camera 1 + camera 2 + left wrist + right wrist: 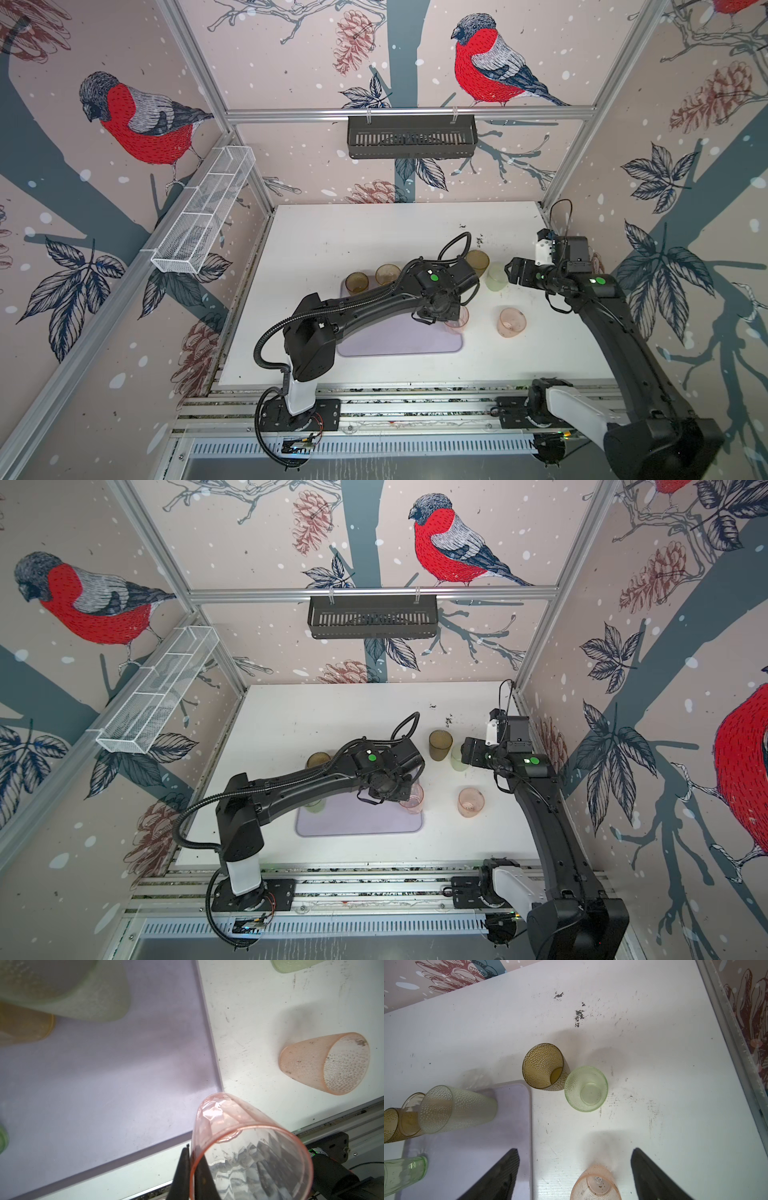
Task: Place the glasses into the tray
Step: 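Close the left gripper on the pink glass rim and lift it toward the tray, then lower the pink glass onto the tray beside the small green glass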
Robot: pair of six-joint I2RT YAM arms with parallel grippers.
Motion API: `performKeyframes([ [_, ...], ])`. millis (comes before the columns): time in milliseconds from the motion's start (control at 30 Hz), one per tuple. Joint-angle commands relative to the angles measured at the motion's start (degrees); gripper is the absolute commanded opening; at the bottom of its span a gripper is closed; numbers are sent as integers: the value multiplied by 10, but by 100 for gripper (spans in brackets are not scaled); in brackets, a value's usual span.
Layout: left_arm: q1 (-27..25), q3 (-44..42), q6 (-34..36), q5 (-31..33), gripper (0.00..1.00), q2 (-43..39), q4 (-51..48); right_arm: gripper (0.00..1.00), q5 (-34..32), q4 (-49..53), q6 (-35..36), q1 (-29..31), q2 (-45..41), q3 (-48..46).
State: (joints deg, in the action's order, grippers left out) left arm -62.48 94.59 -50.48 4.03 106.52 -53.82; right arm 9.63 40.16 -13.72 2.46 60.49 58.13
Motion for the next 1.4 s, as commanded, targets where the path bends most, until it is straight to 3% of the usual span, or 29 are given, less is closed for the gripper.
performKeyframes([
  [0,1,-30,-44,33,0,-24,-8,87,11,-27,-8,17,-7,-5],
  [667,51,-201,-109,96,0,-139,8,97,-57,-73,-13,244,-48,-23],
  [1367,131,-245,-81,127,0,-158,10,100,-72,-94,-28,294,-57,-42],
])
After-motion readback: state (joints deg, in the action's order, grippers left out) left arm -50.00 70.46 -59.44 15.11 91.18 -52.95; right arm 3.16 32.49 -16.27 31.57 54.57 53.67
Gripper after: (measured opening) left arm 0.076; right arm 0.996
